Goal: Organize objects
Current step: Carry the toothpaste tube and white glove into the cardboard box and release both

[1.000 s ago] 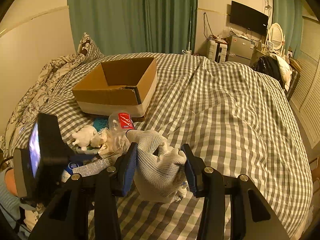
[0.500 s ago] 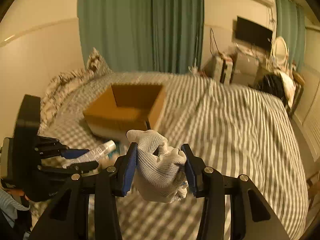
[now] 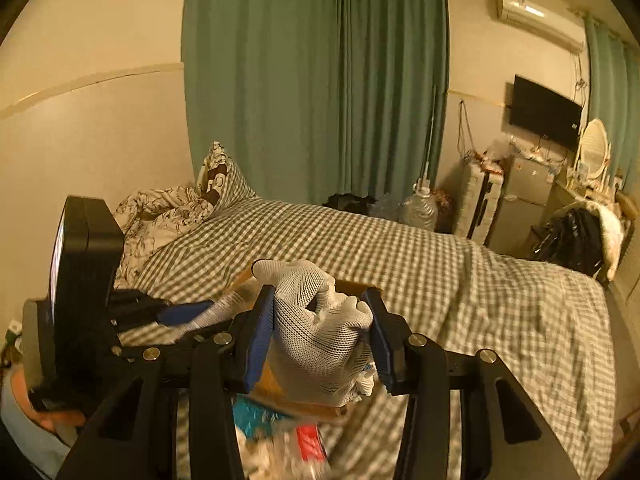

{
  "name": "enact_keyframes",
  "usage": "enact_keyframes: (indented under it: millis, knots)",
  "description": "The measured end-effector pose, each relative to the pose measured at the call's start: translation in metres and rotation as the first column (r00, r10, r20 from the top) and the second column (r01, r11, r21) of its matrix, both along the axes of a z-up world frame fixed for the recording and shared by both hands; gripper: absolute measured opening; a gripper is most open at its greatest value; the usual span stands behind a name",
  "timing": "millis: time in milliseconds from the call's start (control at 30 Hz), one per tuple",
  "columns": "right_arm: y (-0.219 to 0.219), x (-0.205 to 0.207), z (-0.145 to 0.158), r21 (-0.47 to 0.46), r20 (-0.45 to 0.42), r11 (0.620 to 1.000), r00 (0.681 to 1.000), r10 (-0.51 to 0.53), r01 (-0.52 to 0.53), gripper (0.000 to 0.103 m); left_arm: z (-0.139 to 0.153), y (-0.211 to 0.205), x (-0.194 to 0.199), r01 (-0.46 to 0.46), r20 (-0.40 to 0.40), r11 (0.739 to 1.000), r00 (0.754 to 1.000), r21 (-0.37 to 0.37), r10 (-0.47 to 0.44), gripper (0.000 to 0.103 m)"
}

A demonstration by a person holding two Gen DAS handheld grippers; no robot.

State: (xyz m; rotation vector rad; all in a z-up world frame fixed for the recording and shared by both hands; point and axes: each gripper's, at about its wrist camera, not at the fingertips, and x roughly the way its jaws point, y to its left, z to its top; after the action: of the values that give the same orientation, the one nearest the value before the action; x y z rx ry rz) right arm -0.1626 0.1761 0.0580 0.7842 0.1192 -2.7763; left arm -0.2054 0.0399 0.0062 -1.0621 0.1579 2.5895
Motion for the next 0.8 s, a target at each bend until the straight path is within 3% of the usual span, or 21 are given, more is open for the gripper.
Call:
enact_keyframes:
  millis: [233, 333, 400, 433, 467, 700, 800]
  knots:
    - [-0.015, -0.067, -0.043, -0.039, 0.08, 0.999, 0.997, 0.003, 0.001, 0.044, -0.035, -0.01, -0.043, -0.048, 0.042, 0.999, 0.998, 0.02, 0.047, 0.026]
    - [-0.011, -0.081, -0.066, -0.071, 0.121, 0.998, 0.993, 0.008, 0.001, 0.05, -0.048, -0.011, -0.049, -0.061, 0.049, 0.998, 0.997, 0.01, 0.06, 0.03]
    - [-0.006, -0.084, -0.077, -0.08, 0.14, 0.997, 0.99, 0.004, 0.007, 0.056, -0.055, -0.011, -0.05, -0.06, 0.061, 0.998, 0.996, 0.003, 0.06, 0.051]
    - [-0.002, -0.085, -0.08, -0.085, 0.141, 0.996, 0.99, -0.002, 0.014, 0.058, -0.057, -0.012, -0.049, -0.074, 0.062, 0.997, 0.995, 0.004, 0.074, 0.069]
    - [0.002, -0.083, -0.081, -0.089, 0.141, 0.996, 0.99, -0.01, 0.022, 0.061, -0.058, -0.013, -0.047, -0.087, 0.062, 0.996, 0.994, 0.009, 0.087, 0.075]
    - [0.036, -0.052, -0.054, -0.094, 0.091, 0.993, 0.994, -0.062, 0.07, 0.069, -0.048, -0.021, -0.022, -0.122, 0.066, 0.992, 0.991, 0.026, 0.12, 0.075]
    - [0.046, -0.029, -0.035, -0.1, 0.056, 0.992, 0.996, -0.07, 0.075, 0.074, -0.032, -0.019, -0.003, -0.125, 0.034, 0.992, 0.992, 0.015, 0.124, 0.082]
